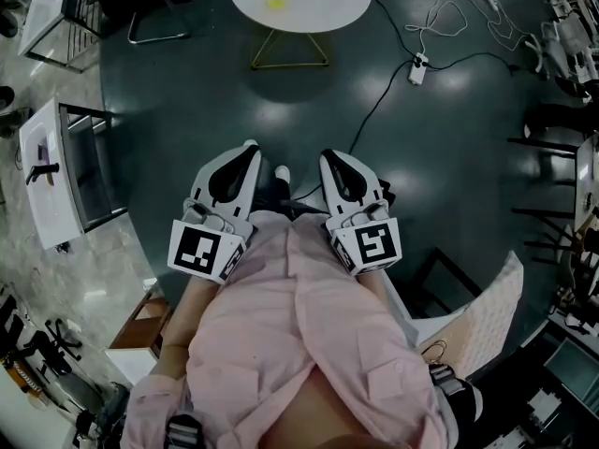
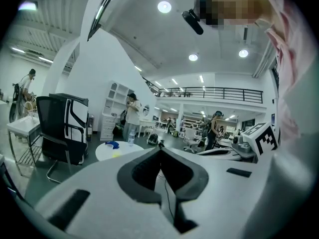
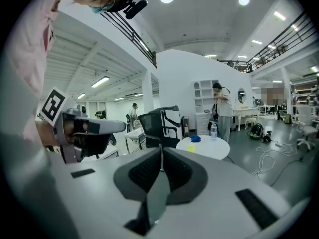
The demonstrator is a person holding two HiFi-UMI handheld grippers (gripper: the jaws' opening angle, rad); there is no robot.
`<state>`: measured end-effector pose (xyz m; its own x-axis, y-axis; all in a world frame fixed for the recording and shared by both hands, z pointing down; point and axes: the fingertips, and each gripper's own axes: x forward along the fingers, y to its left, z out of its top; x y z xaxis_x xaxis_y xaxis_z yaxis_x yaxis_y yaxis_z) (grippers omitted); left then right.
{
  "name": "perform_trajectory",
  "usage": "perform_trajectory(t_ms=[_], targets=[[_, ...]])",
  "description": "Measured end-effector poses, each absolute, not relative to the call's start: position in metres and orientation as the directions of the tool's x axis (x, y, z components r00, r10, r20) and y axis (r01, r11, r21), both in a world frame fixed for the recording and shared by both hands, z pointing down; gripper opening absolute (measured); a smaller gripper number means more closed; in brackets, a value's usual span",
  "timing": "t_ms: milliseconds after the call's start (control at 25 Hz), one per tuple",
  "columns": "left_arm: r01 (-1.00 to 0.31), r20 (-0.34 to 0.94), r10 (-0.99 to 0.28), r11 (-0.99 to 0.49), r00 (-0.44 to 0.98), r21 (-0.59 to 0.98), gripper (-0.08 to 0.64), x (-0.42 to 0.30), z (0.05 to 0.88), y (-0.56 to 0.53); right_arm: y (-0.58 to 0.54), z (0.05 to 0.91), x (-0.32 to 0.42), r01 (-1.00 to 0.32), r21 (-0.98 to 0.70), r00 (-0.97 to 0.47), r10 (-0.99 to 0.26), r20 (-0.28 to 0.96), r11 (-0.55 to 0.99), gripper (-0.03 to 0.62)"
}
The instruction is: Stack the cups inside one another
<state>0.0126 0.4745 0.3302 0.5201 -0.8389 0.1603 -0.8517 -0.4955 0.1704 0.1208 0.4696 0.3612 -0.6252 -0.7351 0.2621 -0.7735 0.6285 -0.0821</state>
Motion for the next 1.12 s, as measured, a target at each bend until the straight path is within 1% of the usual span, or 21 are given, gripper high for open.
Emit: perform_trajectory(t_ms=[240,560,840,1120], targets=[[-0.851,0.169,-0.835,-0.503,0.523,0.151,0.009,0.007,0.334,0.463,0.460,0.369,0.113,-0.777,-0.091,-0.620,-0.732,0.281,0.623,0.035],[-0.822,0.187,-0.804,-0.525,0.564,0.220,0.009,-0.013,0.347,0.428,0.428,0.373,0.089,-0.779,-0.055,-0.608,-0.730,0.313,0.625,0.035],[-0.789,0.176,-0.772,-0.572,0.610,0.224,0.009,-0.042,0.339,0.378,0.376,0.351,0.054,-0.810,-0.065,-0.575,-0.769,0.279,0.582,0.035],[-0.788,0.152,-0.774,-0.594,0.615,0.166,0.009,-0.072,0.322,0.332,0.335,0.344,0.023,-0.822,-0.075,-0.562,-0.783,0.268,0.564,0.035]])
